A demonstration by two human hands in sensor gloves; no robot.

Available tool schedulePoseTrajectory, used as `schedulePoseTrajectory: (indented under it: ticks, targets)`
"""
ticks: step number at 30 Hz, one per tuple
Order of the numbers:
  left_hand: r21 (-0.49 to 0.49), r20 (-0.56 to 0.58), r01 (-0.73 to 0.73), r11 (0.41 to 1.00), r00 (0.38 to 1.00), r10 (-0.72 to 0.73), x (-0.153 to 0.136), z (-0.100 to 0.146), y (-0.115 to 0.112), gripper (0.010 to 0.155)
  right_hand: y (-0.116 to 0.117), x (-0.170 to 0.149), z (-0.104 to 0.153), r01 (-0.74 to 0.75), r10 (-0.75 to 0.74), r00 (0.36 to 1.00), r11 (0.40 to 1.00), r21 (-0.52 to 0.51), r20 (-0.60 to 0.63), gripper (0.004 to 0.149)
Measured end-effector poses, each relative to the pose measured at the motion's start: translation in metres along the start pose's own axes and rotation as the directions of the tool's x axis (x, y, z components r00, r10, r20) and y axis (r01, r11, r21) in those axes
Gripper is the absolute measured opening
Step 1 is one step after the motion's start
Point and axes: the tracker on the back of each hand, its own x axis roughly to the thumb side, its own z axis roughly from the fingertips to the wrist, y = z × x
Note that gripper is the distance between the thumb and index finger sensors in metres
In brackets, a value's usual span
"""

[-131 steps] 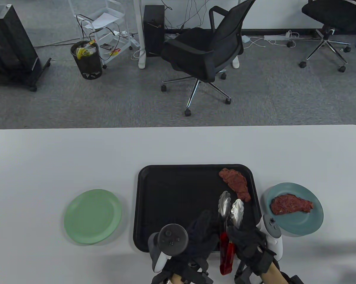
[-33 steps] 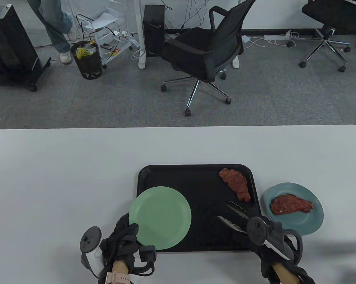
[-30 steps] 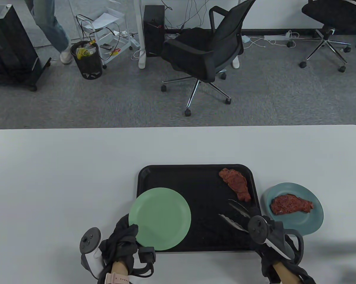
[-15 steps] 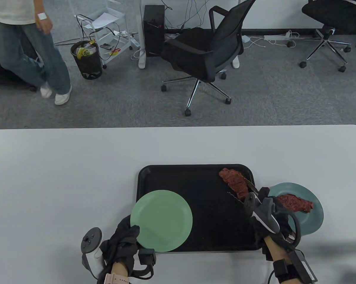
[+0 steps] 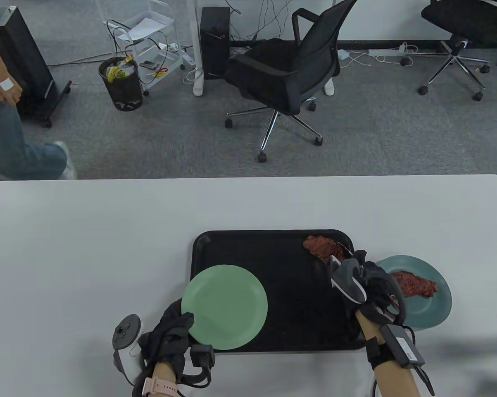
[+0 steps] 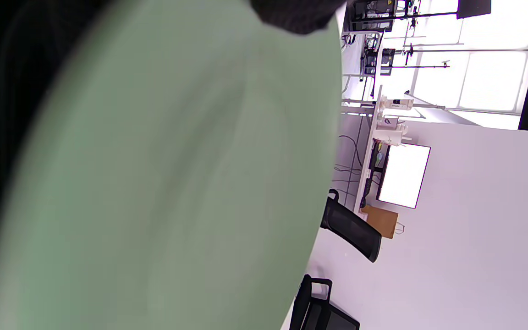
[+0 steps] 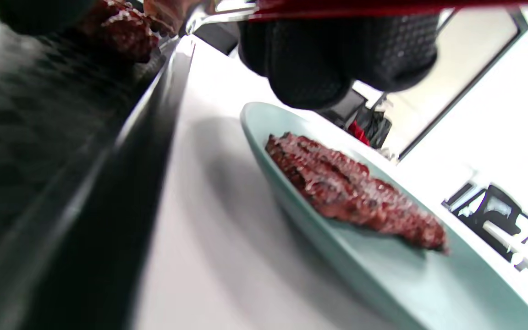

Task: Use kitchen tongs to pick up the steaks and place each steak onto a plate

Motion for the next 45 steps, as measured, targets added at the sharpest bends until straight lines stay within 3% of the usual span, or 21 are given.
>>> schedulePoseTrajectory:
  ticks: [6,11,14,18,21,26,34,42,45]
  targets:
    - [-0.036,0.012,0.049,0.998,0.999,-0.048,0.003,0.003,-0.008,0.059,0.000,-0.008,0.024,-0.001,0.011,0.997,0.992,-0.128,0.077,0.092]
    - [-0.071,0.002,0.100,0.992,0.995,-0.100,0.002,0.005,-0.017,0.059,-0.034,-0.020,0.059,0.173,-0.126,0.969,0.960,-0.221,0.212,0.092]
    - [-0.081,-0.001,0.126,0.989,0.992,-0.126,0.002,0.006,-0.021,0.059,-0.057,-0.021,0.087,0.275,-0.166,0.915,0.923,-0.268,0.369,0.092]
    - [-0.101,-0.007,0.131,0.986,0.991,-0.132,0.001,0.008,-0.025,0.059,-0.075,-0.003,0.124,0.290,-0.088,0.863,0.892,-0.345,0.497,0.092]
    - [-0.126,-0.011,0.126,0.984,0.992,-0.129,0.001,0.009,-0.028,0.059,-0.079,0.016,0.139,0.257,-0.025,0.828,0.905,-0.339,0.560,0.093]
    - [-0.172,-0.017,0.099,0.980,0.994,-0.104,0.001,0.010,-0.033,0.058,-0.075,0.039,0.145,0.192,0.051,0.799,0.923,-0.334,0.599,0.094]
    - [-0.202,-0.019,0.117,0.972,0.992,-0.123,0.001,0.007,-0.035,0.059,-0.072,0.034,0.142,0.222,-0.005,0.789,0.935,-0.277,0.614,0.096]
    - [-0.171,-0.013,0.058,0.984,0.998,-0.061,0.002,0.006,-0.027,0.059,-0.073,0.004,0.142,0.428,-0.236,0.732,0.889,-0.161,0.639,0.098]
    - [-0.120,0.020,0.009,0.993,1.000,-0.006,0.008,0.007,-0.016,0.059,-0.052,0.007,0.134,0.474,-0.292,0.748,0.863,-0.173,0.595,0.098]
